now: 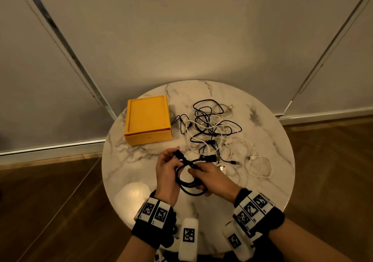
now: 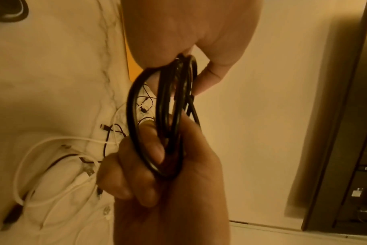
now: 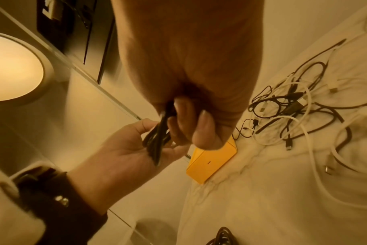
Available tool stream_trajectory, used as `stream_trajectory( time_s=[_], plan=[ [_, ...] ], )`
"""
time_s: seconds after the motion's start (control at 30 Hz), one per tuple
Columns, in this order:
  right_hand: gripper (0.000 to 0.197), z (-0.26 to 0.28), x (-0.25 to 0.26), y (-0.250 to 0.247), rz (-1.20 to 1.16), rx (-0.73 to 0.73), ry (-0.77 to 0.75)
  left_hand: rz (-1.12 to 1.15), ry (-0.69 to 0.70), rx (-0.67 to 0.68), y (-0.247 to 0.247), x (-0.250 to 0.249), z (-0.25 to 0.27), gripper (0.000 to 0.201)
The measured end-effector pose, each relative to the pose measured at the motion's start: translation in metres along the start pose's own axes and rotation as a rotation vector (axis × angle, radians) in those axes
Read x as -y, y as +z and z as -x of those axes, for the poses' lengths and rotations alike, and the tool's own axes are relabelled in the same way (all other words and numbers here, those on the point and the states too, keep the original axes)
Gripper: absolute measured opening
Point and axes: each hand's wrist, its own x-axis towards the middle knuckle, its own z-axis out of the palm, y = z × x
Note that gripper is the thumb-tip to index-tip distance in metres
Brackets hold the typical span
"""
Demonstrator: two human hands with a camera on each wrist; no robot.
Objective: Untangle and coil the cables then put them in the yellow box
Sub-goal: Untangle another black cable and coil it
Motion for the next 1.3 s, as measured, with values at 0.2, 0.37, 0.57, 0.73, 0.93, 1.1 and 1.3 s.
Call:
stream_trajectory(
  time_s=[0.2,0.37,0.57,0.73,0.93,1.1,1.3],
  plan=[
    [0.048,-0.002,0.004,-0.006,-0.026,-0.16,-0.104,0.052,-0.072,0.136,0.003,-0.001,0.002,0.059],
    [0.055,-0.008,0.001,-0.018,-0.032,-0.267,-0.284,-0.477,0.078,0.364,-0.012,-0.009,0.005,0.048],
    [0.051,-0.008,0.0,-0.019,-0.092,-0.28,-0.293,-0.542,0.223,0.308,-0.006,0.001,0.014,0.02],
    [0.023,-0.011,0.004,-0.02,-0.342,-0.345,-0.239,-0.548,0.355,0.215,-0.001,0.003,0.011,0.02],
    [0.037,-0.013,-0.002,-0.022,-0.299,-0.322,-0.249,-0.563,0.309,0.295,-0.006,-0.005,0.01,0.014],
    [0.031,-0.011,0.001,-0.017,-0.266,-0.189,-0.169,-0.527,0.384,0.212,-0.009,0.0,0.009,0.017],
    [0.033,-0.011,0.001,0.009,-0.355,-0.289,-0.198,-0.505,0.449,0.09,0.003,0.013,0.009,0.024]
  ],
)
